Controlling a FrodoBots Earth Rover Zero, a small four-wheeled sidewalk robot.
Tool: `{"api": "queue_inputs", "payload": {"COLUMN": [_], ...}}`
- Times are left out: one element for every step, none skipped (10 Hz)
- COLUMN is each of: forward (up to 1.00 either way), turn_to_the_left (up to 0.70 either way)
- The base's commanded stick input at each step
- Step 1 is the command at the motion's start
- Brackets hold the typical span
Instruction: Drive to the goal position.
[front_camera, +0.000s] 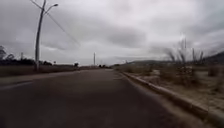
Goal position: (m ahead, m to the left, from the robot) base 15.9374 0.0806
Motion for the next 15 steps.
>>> {"api": "queue_inputs", "payload": {"forward": [0.70,0.70,0.70,0.70,0.70,0.70,0.70,0.70,0.70,0.70,0.70,0.70,0.70,0.70,0.70], "turn_to_the_left": [0.00,0.00,0.00,0.00,0.00,0.00,0.00,0.00,0.00,0.00,0.00,0.00,0.00,0.00,0.00]}}
